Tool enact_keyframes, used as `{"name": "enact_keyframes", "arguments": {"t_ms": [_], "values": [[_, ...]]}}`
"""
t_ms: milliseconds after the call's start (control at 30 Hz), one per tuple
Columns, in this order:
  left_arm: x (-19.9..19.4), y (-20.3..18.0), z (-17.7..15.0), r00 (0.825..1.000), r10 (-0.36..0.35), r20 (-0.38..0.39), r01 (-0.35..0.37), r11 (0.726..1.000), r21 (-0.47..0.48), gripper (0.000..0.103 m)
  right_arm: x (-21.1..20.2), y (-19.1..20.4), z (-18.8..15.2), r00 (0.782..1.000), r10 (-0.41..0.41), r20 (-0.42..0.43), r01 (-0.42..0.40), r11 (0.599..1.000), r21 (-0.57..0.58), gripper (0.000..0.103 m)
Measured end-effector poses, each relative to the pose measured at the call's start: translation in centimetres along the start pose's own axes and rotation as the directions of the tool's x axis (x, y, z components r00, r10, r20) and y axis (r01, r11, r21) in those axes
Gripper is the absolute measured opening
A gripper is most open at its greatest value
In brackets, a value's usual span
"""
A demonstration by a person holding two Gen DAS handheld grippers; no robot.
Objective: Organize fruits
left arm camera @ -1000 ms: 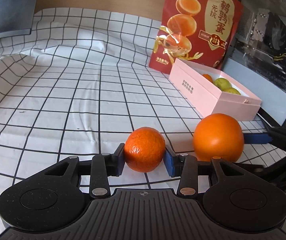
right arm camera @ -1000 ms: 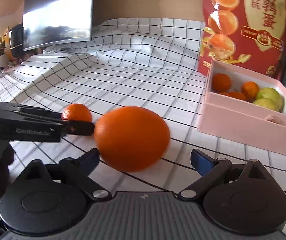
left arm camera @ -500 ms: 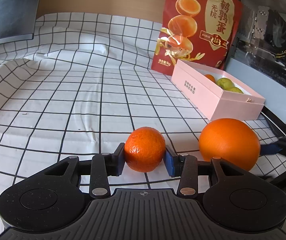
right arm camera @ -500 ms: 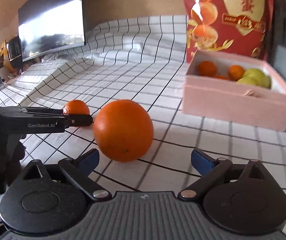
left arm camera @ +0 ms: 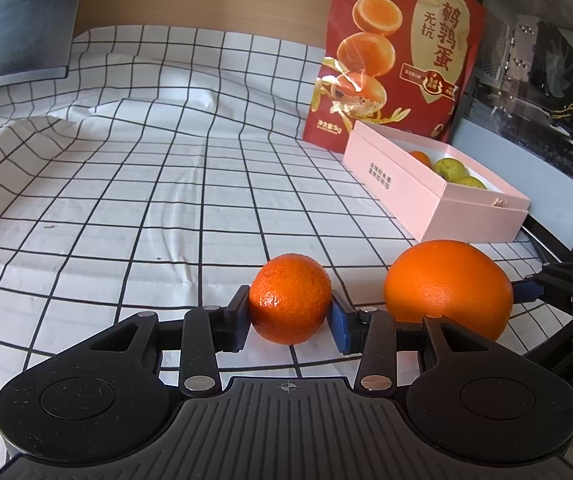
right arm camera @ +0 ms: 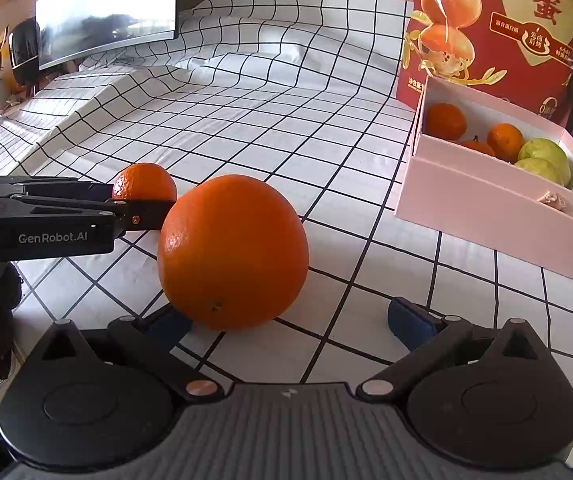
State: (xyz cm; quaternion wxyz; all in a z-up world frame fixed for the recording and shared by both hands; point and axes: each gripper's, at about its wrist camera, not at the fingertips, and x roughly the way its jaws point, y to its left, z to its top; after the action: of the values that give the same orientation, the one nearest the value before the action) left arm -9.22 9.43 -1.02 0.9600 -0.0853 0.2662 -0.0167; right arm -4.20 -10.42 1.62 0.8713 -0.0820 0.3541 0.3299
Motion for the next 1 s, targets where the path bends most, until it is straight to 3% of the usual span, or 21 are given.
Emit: {"name": "enact_keyframes", "arguments": {"t_ms": [467, 667, 767, 1000], "values": [[0.0, 0.3, 0.0, 1.0, -0.015, 0.01, 0.015, 0.999, -0.033, 0.045, 1.2, 0.8, 1.2, 0.999, 0.03, 0.026, -0.029, 1.0, -0.008, 0.102], [-0.2, 0.8, -0.2, 0.999, -0.035, 0.021, 0.037, 0.997, -0.073, 0.045, 2.2, 1.2, 2.5, 0.998, 0.05, 0.035, -0.049, 0.998, -0.028, 0.092], [-0.2, 0.7, -0.2, 0.999, -0.029, 0.021, 0.031, 0.997, -0.066, 0.045, 1.7, 1.6, 2.5, 0.995, 0.091, 0.047, -0.089, 0.995, -0.055, 0.073], [-0.2, 0.8, -0.3, 0.999, -0.029, 0.022, 0.03, 0.998, -0.063, 0.045, 0.0, 0.7, 1.5, 0.995, 0.098, 0.032, -0.096, 0.993, -0.063, 0.071]]}}
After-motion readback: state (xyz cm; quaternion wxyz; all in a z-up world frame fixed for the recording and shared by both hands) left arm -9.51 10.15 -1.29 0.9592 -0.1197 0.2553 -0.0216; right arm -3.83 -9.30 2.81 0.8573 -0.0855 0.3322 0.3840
